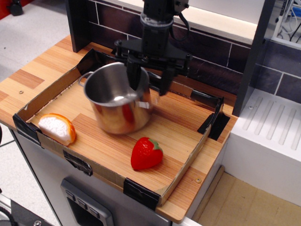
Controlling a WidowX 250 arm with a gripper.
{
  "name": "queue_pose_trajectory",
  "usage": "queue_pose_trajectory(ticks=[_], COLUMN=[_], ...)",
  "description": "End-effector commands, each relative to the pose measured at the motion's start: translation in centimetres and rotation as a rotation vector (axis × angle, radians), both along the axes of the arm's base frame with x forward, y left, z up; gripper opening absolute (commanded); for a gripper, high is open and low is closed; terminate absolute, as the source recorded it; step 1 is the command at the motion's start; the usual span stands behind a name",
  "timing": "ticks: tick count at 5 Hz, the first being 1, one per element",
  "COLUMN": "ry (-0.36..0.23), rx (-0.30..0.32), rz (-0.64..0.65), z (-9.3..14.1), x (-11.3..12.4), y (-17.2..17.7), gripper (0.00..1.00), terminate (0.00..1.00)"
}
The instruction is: Upright metal pot
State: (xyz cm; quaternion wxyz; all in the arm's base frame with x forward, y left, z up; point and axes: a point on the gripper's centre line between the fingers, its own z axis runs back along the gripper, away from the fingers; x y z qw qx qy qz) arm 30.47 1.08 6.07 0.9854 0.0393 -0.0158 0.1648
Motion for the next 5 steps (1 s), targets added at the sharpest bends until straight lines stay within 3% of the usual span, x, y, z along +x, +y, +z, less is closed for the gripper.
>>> queue_pose_trajectory(ticks=[1,2,3,4,5], ry=[-0.188,-0.246,-0.259,-0.254,-0.256], rx=[-0.166,-0.202,-0.219,-0.237,-0.218], rz=[-0.032,-0.039,-0.029,-0.020,-0.009], z=[2.6,3.7,5.3,8.2,11.5], x=[1.2,1.4,1.4,1.1,0.6], y=[0.5,0.7,0.7,0.7,0.7], gripper=[1.00,1.00,1.00,1.00,1.00], terminate=[0.00,0.00,0.00,0.00,0.00])
